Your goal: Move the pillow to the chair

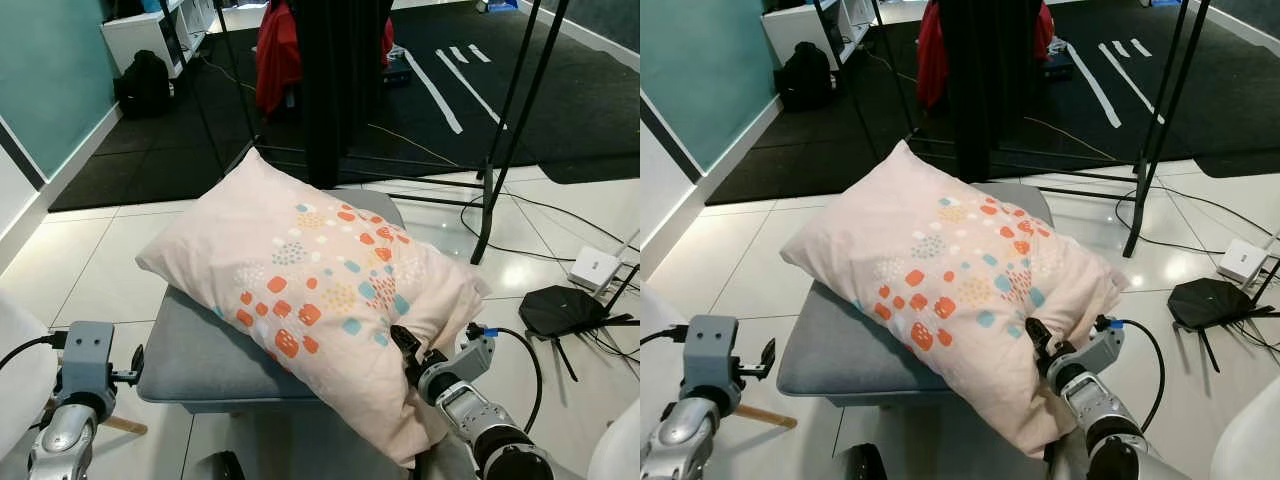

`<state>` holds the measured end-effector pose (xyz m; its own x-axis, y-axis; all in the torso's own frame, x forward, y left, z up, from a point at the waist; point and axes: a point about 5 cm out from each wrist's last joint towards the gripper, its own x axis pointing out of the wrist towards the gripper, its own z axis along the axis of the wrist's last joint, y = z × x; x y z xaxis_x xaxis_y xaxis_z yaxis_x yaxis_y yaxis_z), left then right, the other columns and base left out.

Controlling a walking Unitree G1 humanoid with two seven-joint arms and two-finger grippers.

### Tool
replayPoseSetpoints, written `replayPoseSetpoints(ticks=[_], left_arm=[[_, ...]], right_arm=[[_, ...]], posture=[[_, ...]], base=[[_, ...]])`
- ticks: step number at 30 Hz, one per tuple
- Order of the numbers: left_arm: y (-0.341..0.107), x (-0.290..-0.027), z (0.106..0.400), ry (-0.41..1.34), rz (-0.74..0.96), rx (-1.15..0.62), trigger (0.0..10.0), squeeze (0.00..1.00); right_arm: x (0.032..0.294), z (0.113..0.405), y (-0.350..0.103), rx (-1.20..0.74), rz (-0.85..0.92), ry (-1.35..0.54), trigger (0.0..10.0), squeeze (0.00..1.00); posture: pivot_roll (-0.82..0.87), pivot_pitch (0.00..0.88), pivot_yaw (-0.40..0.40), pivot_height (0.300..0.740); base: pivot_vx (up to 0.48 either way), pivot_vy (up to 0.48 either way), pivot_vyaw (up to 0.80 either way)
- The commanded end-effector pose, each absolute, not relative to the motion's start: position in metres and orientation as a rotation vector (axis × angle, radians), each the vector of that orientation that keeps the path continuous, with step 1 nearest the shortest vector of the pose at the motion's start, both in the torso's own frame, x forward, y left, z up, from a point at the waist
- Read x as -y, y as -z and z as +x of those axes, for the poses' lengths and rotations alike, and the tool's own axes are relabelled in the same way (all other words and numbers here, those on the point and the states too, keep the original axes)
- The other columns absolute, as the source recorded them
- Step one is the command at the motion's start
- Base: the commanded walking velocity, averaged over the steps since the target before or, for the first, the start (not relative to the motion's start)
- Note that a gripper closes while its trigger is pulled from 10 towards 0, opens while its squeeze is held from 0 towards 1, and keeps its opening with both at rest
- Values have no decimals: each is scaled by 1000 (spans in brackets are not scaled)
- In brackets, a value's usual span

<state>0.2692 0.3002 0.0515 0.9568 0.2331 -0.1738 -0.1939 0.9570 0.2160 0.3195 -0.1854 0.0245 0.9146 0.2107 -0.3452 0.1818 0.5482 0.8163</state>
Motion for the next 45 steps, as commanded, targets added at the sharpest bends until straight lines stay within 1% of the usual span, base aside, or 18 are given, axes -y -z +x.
replayPoseSetpoints(ticks=[1, 8, 16, 20, 24, 25, 26, 27, 29, 30, 31, 33, 35, 37, 40, 45], left_arm=[[-49, -305, 264, -217, 220, -230, 10000, 0], [-53, -306, 266, -205, 236, -222, 10000, 0], [-55, -304, 267, -198, 242, -221, 10000, 0], [-56, -302, 270, -198, 238, -216, 10000, 0], [-56, -300, 273, -200, 229, -214, 10000, 0], [-57, -298, 276, -203, 221, -210, 10000, 0], [-57, -298, 276, -203, 221, -210, 10000, 0], [-59, -294, 283, -214, 193, -197, 10000, 0], [-59, -291, 286, -219, 177, -192, 10000, 0], [-60, -289, 288, -224, 162, -187, 10000, 0], [-60, -289, 288, -224, 162, -187, 10000, 0], [-58, -283, 293, -236, 109, -185, 10000, 0], [-58, -283, 293, -236, 109, -185, 10000, 0], [-54, -274, 298, -240, 72, -200, 10000, 0], [-51, -269, 300, -250, 49, -217, 10000, 0], [-46, -267, 301, -267, 27, -255, 10000, 0]], right_arm=[[165, 310, -11, -540, 1024, -55, 0, 0], [162, 313, -14, -545, 989, -77, 0, 0], [149, 331, -38, -451, 1000, -235, 0, 0], [148, 337, -48, -411, 986, -277, 0, 0], [151, 343, -55, -380, 947, -273, 0, 0], [152, 346, -59, -370, 901, -278, 0, 0], [152, 346, -59, -370, 901, -278, 0, 0], [154, 351, -68, -343, 826, -312, 0, 0], [155, 354, -73, -322, 797, -335, 0, 0], [157, 357, -79, -282, 787, -358, 0, 0], [157, 357, -79, -282, 787, -358, 0, 0], [164, 362, -91, -220, 788, -374, 0, 0], [164, 362, -91, -220, 788, -374, 0, 0], [171, 365, -97, -197, 767, -372, 0, 0], [174, 365, -98, -197, 744, -372, 0, 0], [176, 368, -104, -189, 723, -380, 0, 0]], posture=[[185, 234, 113, 336], [189, 230, 111, 336], [176, 214, 108, 336], [164, 208, 107, 336], [133, 191, 94, 336], [121, 184, 87, 336], [121, 184, 87, 336], [92, 169, 73, 336], [77, 162, 66, 336], [71, 159, 63, 336], [71, 159, 63, 336], [24, 142, 47, 345], [24, 142, 47, 345], [-5, 127, 32, 354], [-15, 117, 17, 364], [-34, 106, 2, 373]], base=[[0, 0, 0], [0, 0, 0], [0, 0, 0], [0, 0, 0], [0, 0, 0], [0, 0, 0], [0, 0, 0], [0, 0, 0], [0, 0, 0], [0, 0, 0], [0, 0, 0], [0, 0, 0], [0, 0, 0], [0, 0, 0], [0, 0, 0], [0, 0, 0]])
